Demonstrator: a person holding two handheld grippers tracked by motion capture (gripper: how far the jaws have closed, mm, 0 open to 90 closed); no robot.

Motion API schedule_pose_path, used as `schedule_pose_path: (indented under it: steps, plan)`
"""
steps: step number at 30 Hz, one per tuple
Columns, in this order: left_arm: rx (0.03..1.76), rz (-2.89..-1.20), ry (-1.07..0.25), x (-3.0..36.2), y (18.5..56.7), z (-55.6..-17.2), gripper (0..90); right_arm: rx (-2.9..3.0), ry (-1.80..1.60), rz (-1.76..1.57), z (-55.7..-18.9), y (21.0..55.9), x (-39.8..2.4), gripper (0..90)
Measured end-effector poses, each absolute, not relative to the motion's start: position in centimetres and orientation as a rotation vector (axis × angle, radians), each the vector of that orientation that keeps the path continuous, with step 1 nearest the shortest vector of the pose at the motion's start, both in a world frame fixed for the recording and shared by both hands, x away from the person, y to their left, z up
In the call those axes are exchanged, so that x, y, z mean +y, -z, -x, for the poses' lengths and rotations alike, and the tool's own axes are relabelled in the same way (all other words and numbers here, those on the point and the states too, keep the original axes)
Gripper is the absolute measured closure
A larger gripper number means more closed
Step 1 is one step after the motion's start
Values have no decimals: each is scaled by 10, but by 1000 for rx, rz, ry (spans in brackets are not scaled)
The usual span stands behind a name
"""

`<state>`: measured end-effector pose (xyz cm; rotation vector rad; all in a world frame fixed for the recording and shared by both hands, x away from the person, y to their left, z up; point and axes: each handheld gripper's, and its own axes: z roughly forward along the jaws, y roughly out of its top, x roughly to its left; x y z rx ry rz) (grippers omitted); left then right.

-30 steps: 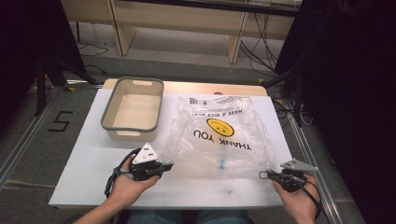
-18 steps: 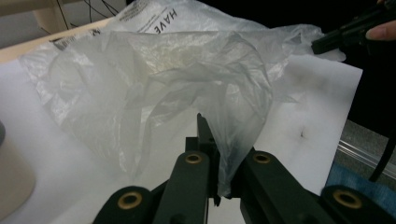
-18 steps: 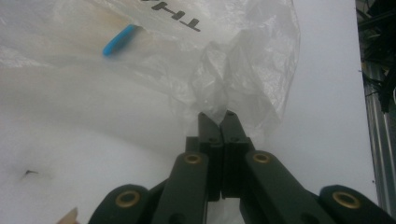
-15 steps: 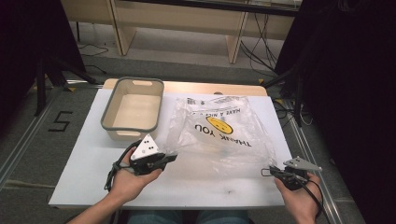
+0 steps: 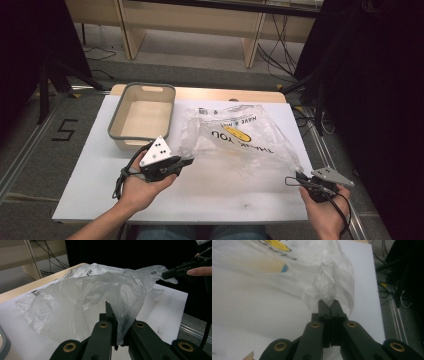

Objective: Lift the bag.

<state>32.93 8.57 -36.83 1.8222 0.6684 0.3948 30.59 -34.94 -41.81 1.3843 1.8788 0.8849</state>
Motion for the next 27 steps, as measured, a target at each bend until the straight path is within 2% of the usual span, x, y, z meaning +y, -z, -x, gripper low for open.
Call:
schedule_pose_path:
  steps: [27]
  plan:
    - [608, -1740, -420, 74, 338, -332, 892, 1588, -946, -1290, -312, 384, -351, 900]
